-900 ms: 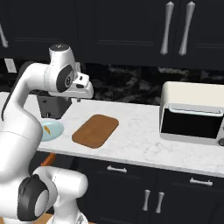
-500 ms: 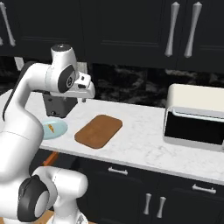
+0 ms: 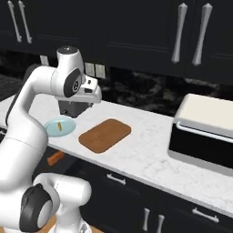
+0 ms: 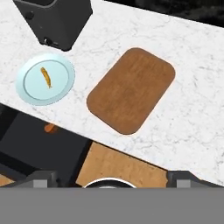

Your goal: Pick up the knife from the drawer and place it on the cutting board. Then place the meat from the plate to the cutting board.

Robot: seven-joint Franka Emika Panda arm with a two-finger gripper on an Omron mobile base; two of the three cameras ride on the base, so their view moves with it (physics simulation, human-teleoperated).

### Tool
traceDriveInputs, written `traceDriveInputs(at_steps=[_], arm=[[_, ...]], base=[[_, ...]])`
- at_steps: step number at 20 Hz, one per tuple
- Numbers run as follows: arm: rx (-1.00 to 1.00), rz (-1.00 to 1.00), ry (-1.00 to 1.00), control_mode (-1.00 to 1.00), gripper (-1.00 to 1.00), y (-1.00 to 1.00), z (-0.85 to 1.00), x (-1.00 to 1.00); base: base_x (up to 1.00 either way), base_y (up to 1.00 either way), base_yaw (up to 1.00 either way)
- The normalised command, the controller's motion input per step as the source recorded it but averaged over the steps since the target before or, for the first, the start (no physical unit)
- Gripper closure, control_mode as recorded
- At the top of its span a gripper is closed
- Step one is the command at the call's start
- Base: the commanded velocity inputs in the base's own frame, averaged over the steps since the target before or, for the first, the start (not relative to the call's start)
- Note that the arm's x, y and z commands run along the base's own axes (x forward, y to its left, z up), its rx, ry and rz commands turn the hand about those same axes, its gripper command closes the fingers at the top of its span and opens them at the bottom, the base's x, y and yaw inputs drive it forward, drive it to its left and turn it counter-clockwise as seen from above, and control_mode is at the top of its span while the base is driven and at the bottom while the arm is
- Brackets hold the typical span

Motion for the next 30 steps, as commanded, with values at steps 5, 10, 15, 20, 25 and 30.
traceDriveInputs(at_steps=[5, 10, 15, 20, 25, 30], arm=[[0.00, 0.00, 0.00, 1.00, -1.00, 0.00, 0.00, 0.00], [0.00, 0.00, 0.00, 1.00, -1.00, 0.00, 0.00, 0.00], [0.00, 0.00, 0.00, 1.00, -1.00, 0.00, 0.00, 0.00], [0.00, 0.00, 0.00, 1.00, -1.00, 0.00, 0.00, 0.00], [0.00, 0.00, 0.00, 1.00, -1.00, 0.00, 0.00, 0.00], [0.00, 0.00, 0.00, -1.00, -1.00, 0.17, -0.09, -0.19]], base=[[0.50, -0.01, 0.37], [0.38, -0.29, 0.40], [0.03, -0.05, 0.21], [0.01, 0.00, 0.03], [0.00, 0.00, 0.00], [0.00, 0.00, 0.00]])
